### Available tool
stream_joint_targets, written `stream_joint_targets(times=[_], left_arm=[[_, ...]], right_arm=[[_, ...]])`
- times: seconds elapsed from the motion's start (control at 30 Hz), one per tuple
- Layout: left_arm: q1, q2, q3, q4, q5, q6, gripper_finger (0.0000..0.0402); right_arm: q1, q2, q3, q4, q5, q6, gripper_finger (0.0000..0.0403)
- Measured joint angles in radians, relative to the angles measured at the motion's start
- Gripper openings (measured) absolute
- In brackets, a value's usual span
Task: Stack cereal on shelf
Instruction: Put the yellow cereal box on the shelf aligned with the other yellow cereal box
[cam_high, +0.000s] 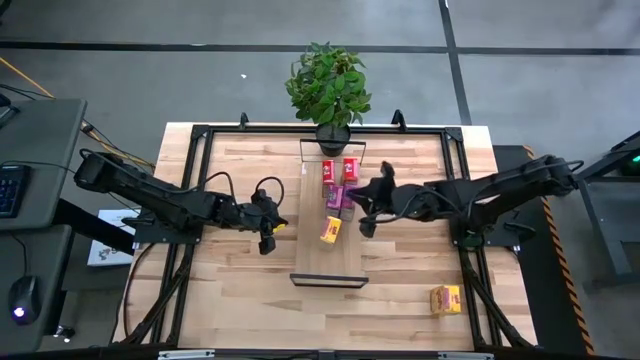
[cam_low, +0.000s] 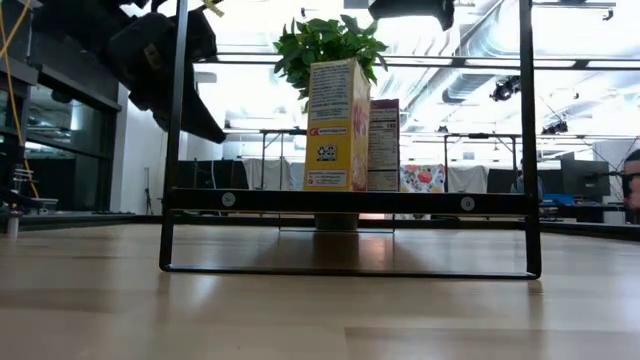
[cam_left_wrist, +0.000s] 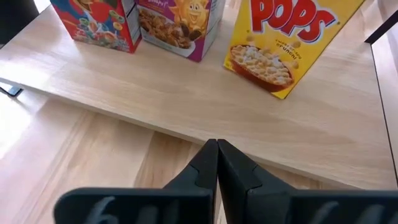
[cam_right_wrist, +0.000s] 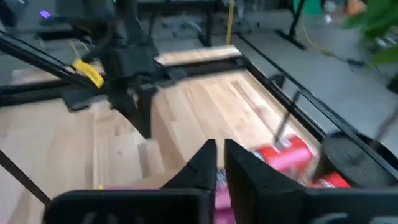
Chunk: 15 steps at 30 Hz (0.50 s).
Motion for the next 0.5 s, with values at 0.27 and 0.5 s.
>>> stream_joint_targets(times=[0.27, 0.5], left_arm=[[0.003, 0.0, 0.0, 0.013, -0.042, 0.039, 0.0], [0.003, -0.087, 0.043, -0.051, -0.044, 0.14, 0.0]], right_arm=[[-0.001, 0.0, 0.078, -0.344, 0.11, 0.252, 0.0166], [0.002, 0.001, 0.078, -0.816, -0.107, 0.696, 0.0261]])
